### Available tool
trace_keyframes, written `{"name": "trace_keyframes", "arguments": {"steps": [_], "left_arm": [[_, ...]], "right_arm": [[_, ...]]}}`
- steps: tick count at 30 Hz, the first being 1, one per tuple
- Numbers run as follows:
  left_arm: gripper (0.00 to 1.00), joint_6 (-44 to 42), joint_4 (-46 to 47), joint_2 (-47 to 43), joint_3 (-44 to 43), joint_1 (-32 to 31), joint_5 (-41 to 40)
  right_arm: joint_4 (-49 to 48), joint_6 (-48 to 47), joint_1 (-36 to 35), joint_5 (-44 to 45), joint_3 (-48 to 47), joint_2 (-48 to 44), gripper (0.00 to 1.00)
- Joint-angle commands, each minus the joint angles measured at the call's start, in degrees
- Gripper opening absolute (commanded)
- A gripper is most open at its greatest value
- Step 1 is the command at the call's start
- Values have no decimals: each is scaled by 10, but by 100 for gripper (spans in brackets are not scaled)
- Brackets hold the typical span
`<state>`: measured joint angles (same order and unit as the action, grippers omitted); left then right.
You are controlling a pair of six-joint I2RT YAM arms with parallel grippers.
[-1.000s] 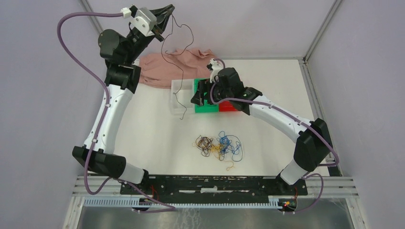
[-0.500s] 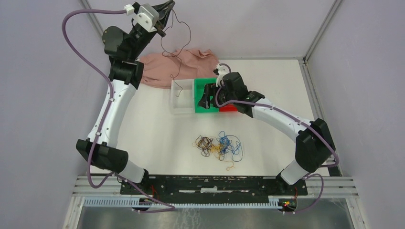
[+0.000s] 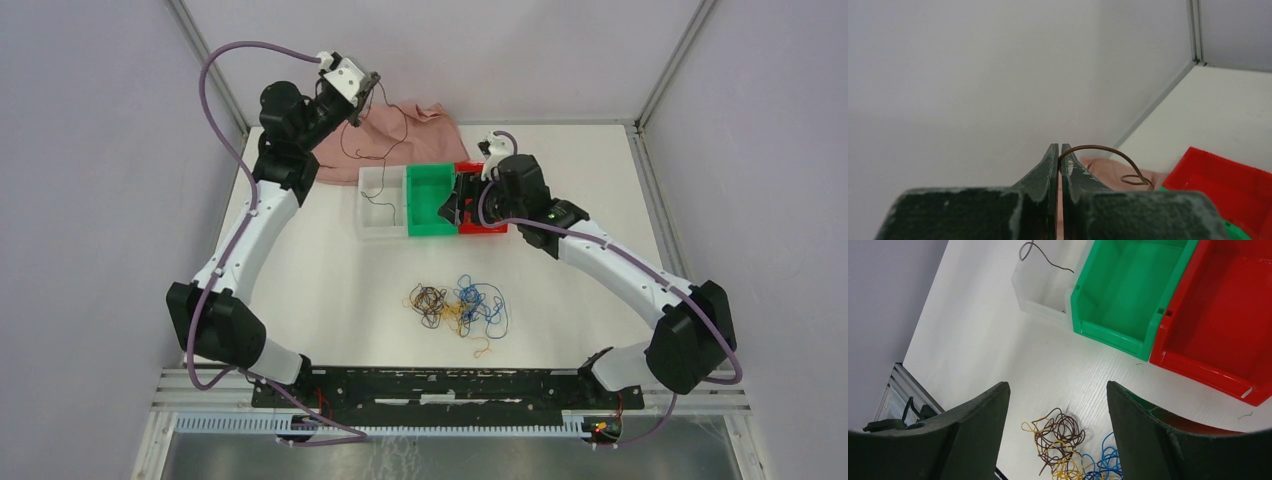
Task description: Untangle the cables
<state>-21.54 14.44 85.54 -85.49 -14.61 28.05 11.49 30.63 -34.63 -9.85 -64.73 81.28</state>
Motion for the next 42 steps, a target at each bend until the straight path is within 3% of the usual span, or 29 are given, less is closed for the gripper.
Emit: {"name": "trace_keyframes", "arguments": {"steps": [1, 6, 14, 20, 35, 42], "left_arm": [[3, -81, -59, -29, 17, 2, -40], [3, -95, -137, -19, 16, 1, -82], [3, -41, -268, -17, 37, -4, -142], [3, -10, -245, -31, 90, -7, -136], [3, 222, -215, 66, 18, -52, -139], [3, 229, -183, 76, 22, -47, -192]], "right_arm": [[-6, -6, 7, 23, 12, -35, 77], [0, -2, 13, 30, 23, -44, 77], [7, 9, 23, 42, 37, -53, 76], [12, 12, 28, 43, 43, -56, 76], [18, 7, 38, 55, 72, -86, 76], [15, 6, 44, 51, 84, -93, 75]]}}
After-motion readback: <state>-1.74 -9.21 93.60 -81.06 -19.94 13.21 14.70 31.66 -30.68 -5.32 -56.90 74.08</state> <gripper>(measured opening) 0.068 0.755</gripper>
